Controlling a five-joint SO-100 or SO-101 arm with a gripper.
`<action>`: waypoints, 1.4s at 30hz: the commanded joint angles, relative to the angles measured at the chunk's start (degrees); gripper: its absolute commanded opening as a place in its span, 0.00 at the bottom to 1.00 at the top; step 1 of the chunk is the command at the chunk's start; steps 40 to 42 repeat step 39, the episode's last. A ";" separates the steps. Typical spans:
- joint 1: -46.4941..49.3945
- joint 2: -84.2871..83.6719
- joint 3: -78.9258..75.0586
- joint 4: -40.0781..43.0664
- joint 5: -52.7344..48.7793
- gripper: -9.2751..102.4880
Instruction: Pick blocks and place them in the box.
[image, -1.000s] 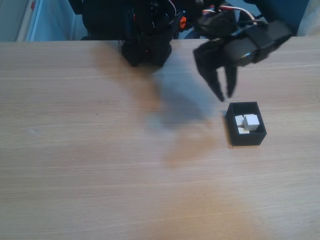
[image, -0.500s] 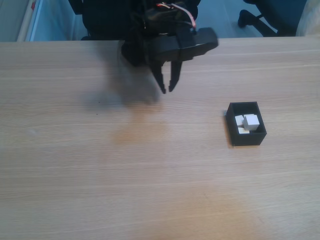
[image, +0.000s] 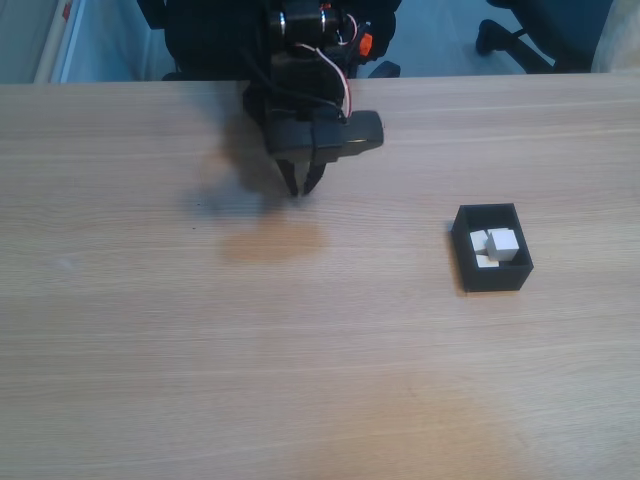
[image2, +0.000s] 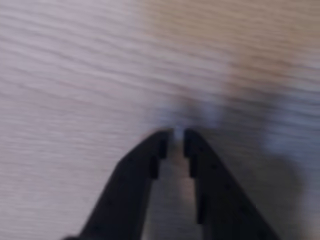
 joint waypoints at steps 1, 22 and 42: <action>1.49 1.93 2.72 -0.35 -0.35 0.08; 3.60 4.22 6.68 8.00 3.69 0.09; 3.34 4.22 6.68 8.00 3.69 0.08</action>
